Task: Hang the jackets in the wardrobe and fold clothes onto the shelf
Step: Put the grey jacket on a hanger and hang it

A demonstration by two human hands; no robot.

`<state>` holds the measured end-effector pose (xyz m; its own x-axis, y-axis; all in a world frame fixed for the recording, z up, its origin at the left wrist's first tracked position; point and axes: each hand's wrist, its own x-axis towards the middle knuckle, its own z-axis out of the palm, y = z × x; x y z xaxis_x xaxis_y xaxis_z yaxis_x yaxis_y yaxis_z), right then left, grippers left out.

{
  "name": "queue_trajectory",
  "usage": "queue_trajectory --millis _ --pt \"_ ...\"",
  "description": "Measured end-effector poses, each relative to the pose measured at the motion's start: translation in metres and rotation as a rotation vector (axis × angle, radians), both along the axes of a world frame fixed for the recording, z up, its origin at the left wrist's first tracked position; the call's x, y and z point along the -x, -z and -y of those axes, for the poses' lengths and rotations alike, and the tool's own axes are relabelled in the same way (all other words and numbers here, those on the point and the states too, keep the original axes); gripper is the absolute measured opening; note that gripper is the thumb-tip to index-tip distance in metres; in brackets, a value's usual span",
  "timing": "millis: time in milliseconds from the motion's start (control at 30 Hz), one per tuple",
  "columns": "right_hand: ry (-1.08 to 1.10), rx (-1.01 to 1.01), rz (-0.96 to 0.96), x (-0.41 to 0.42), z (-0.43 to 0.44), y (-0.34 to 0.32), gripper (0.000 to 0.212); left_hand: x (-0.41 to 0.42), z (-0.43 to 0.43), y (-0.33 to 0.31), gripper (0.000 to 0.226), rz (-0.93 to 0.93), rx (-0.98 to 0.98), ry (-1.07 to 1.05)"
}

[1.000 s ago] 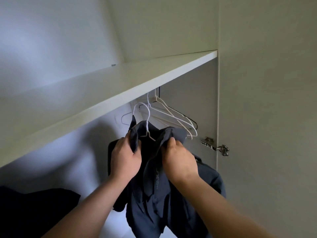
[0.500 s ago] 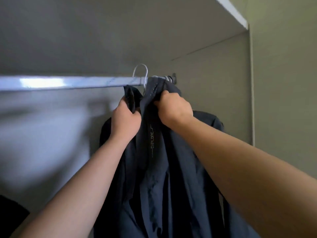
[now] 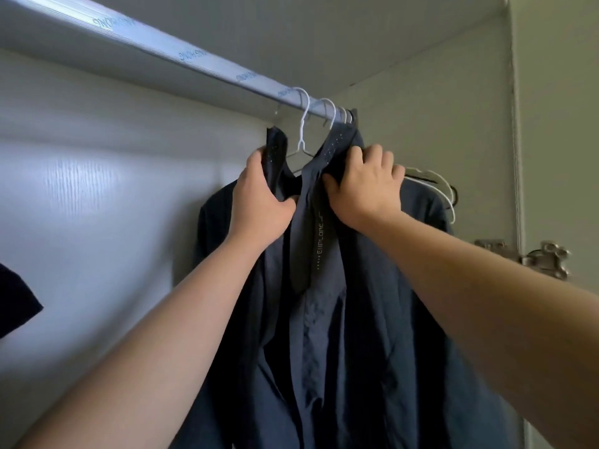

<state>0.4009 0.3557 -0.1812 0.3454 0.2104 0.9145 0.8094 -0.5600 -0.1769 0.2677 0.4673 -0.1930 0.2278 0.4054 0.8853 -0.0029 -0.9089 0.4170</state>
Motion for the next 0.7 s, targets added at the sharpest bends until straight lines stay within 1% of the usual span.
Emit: queue_trajectory --millis 100,200,300,433,533,600,700 --pt "0.02 -0.158 0.055 0.008 0.001 0.032 0.048 0.003 -0.012 0.025 0.085 0.013 0.052 -0.039" --pt "-0.1 -0.215 0.03 0.02 0.004 0.081 0.041 0.003 -0.018 0.069 0.07 -0.024 0.064 -0.063" --pt "-0.249 -0.12 -0.051 0.027 0.003 0.13 0.031 0.001 -0.014 0.11 0.057 -0.07 0.086 -0.098" --pt "-0.448 -0.011 -0.193 0.031 0.0 0.174 0.023 0.002 -0.004 0.136 0.044 -0.134 0.083 -0.152" --pt "-0.464 -0.002 -0.236 0.042 0.002 0.203 0.024 0.007 0.002 0.152 0.038 -0.195 0.088 -0.236" --pt "-0.459 0.01 -0.277 0.051 0.006 0.229 0.026 0.013 0.004 0.173 0.035 -0.224 0.086 -0.28" --pt "-0.449 0.076 -0.398 0.062 0.012 0.274 0.033 0.021 0.007 0.22 0.028 -0.262 0.162 -0.253"
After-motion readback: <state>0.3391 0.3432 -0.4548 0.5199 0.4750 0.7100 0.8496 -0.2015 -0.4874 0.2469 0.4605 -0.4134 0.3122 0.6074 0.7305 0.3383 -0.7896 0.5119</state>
